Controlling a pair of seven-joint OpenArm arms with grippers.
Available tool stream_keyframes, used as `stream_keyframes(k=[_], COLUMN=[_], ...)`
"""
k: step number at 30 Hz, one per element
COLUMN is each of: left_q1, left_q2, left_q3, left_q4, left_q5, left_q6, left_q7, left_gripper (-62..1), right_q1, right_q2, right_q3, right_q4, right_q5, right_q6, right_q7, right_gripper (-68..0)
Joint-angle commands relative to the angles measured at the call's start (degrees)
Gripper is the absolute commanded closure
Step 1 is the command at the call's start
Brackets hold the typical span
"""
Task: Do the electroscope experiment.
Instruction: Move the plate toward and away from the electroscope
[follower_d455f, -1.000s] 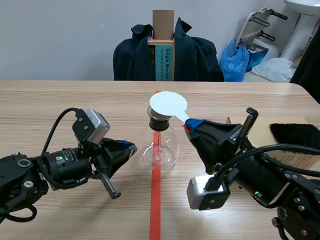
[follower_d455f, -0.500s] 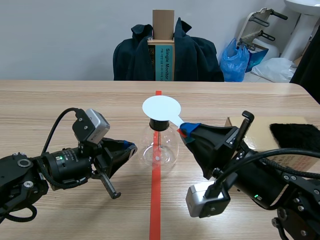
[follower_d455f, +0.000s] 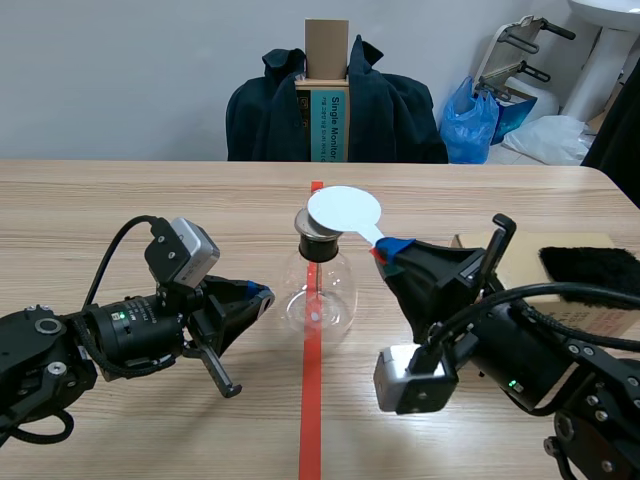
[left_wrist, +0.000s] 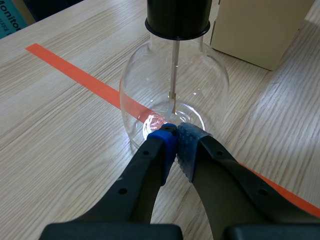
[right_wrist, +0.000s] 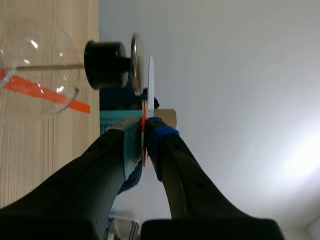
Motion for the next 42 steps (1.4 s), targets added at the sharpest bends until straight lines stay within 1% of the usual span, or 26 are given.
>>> stream_keyframes(k=[1, 4, 8, 10, 12, 15, 19, 26, 31, 36, 42], left_q1=[-0.33, -0.33, -0.31, -0.31, -0.31, -0.31, -0.31, -0.31, -0.31, -0.13, 1.29], left_q2=[-0.15, -0.15, -0.15, -0.15, -0.15, -0.15, -0.17, -0.17, -0.17, -0.20, -1.33], left_q3=[-0.37, -0.37, -0.37, -0.37, -0.37, -0.37, -0.37, -0.37, -0.37, -0.37, -0.76], left_q4=[1.18, 1.18, 1.18, 1.18, 1.18, 1.18, 1.18, 1.18, 1.18, 1.18, 2.10], left_q5=[-0.59, -0.59, -0.59, -0.59, -0.59, -0.59, -0.59, -0.59, -0.59, -0.59, -0.63], left_q6=[0.28, 0.28, 0.28, 0.28, 0.28, 0.28, 0.28, 0.28, 0.28, 0.31, 0.33], left_q7=[-0.81, -0.81, -0.81, -0.79, -0.81, -0.81, -0.79, -0.79, -0.79, -0.68, -0.68], left_gripper=[-1.9, -1.9, -1.9, -1.9, -1.9, -1.9, -1.9, -1.9, -1.9, -1.9, -1.9], right_q1=[0.96, 0.96, 0.83, 0.66, 0.39, -0.59, -3.39, -10.51, -15.65, -19.50, -21.57], right_q2=[0.31, 0.31, 0.31, 0.33, 0.31, 0.31, 0.33, 0.33, 0.33, 0.35, 0.50], right_q3=[-0.35, -0.35, -0.28, -0.09, 0.48, 1.86, 4.76, 10.32, 14.86, 19.43, 24.94], right_q4=[0.79, 0.83, 1.75, 2.97, 5.07, 9.35, 16.24, 27.02, 33.00, 36.68, 37.66], right_q5=[1.70, 3.34, 4.46, 5.73, 7.48, 9.99, 11.67, 14.40, 18.97, 24.52, 31.54], right_q6=[-0.44, -0.48, -0.61, -0.72, -0.72, -0.72, -0.70, -0.68, -0.68, -0.72, -0.90], right_q7=[-1.79, -6.36, -15.02, -18.23, -20.63, -22.21, -22.27, -21.84, -19.67, -17.62, -14.58], right_gripper=[-0.8, -0.8, -0.8, -0.8, -0.9, -0.8, -0.8, -0.9, -0.9, -0.9, -0.9])
